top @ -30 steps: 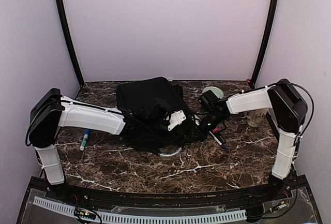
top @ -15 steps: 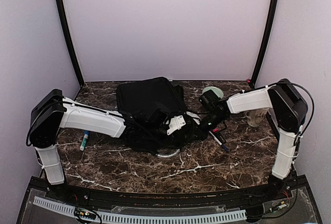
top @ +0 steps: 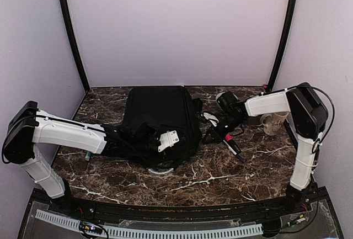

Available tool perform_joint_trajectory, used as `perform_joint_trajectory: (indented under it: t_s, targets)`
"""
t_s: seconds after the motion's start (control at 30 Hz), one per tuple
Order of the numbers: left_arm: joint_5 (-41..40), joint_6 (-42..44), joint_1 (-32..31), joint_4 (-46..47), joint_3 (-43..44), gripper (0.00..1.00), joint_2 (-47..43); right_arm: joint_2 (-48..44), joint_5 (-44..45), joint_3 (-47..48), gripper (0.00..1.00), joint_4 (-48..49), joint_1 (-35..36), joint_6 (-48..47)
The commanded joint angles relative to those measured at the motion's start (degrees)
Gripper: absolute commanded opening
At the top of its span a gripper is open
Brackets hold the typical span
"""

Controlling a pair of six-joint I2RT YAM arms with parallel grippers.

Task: Pack the student bag
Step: Unzip the largest pocket of the student bag.

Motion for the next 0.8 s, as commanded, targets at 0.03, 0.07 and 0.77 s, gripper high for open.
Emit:
perform_joint_trajectory:
  t_s: [0.03,0.07,0.77]
  targets:
    - [1.5,3.8,-0.6,-1.0,-2.8,0.00,-4.8,4.0,9.7,6.2,0.00,-5.7,-1.4,-2.4]
    - [1.9,4.3,-0.6,-0.7,-2.6,0.00,-4.6,4.6,10.5,7.6,0.00,-6.5,-1.4,-2.8]
    - [-2.4,11.9,-2.5,4.7,5.3,0.00,4.4,4.1,19.6,15.4,0.22,-8.2,-3.5,0.5]
